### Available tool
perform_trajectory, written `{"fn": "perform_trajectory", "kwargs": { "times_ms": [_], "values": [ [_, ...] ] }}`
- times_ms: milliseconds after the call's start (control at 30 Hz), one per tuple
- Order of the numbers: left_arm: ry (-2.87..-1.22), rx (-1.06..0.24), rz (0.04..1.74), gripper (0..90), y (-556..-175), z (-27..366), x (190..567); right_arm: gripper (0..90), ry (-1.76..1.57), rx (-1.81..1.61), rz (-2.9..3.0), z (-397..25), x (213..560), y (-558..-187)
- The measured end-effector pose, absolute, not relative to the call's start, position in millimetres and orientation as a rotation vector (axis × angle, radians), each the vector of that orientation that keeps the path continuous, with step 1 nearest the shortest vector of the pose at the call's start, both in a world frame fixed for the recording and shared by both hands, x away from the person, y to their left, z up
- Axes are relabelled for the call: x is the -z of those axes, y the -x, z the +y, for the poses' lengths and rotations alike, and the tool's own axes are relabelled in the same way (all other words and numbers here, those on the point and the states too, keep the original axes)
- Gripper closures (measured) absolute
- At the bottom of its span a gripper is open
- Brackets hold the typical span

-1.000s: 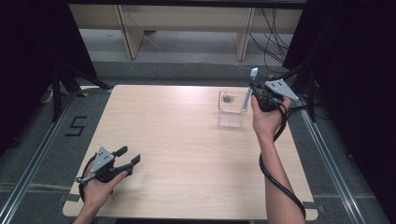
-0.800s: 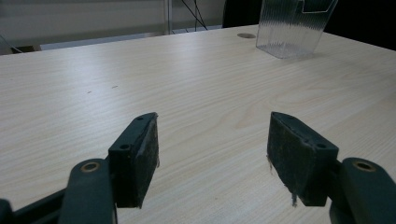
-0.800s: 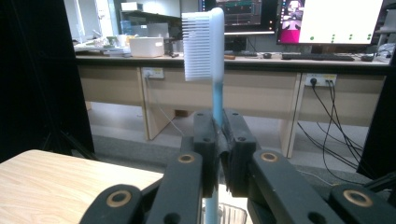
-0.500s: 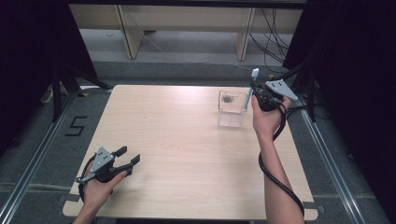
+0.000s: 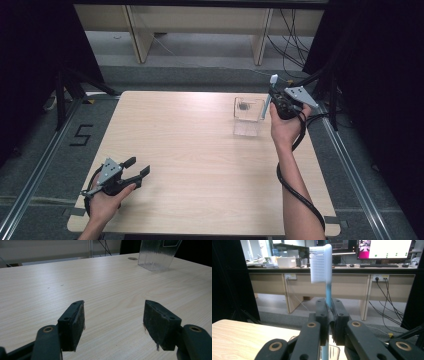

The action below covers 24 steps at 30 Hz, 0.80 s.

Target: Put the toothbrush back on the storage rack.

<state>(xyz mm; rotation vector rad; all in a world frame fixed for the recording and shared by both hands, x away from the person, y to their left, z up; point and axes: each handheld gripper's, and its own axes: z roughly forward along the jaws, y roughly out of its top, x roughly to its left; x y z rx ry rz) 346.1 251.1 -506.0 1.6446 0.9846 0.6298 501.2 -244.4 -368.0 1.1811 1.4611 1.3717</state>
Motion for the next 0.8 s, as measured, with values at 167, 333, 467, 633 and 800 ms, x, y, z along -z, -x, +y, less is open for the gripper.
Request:
{"fn": "perform_trajectory", "kwargs": {
  "times_ms": [167, 333, 467, 633, 800],
  "values": [
    [-1.644, -0.63, 0.987, 33.6, -346.1, 251.4, 506.1, 85.8, -1.19, -1.367, 1.474, -245.1, 371.9, -502.1],
    [-1.644, -0.629, 0.987, 33.6, -346.2, 251.3, 506.4, 85.7, -1.201, -1.369, 1.473, -244.5, 376.4, -502.8],
    [-1.645, -0.628, 0.987, 33.6, -346.2, 251.6, 506.6, 85.7, -1.201, -1.363, 1.476, -244.6, 379.4, -503.7],
    [-1.645, -0.626, 0.988, 33.5, -346.1, 251.4, 507.1, 85.7, -1.212, -1.368, 1.473, -244.8, 382.1, -504.2],
    [-1.644, -0.627, 0.988, 33.6, -346.0, 251.2, 506.9, 85.7, -1.227, -1.355, 1.481, -245.7, 385.1, -503.8]
  ]
}}
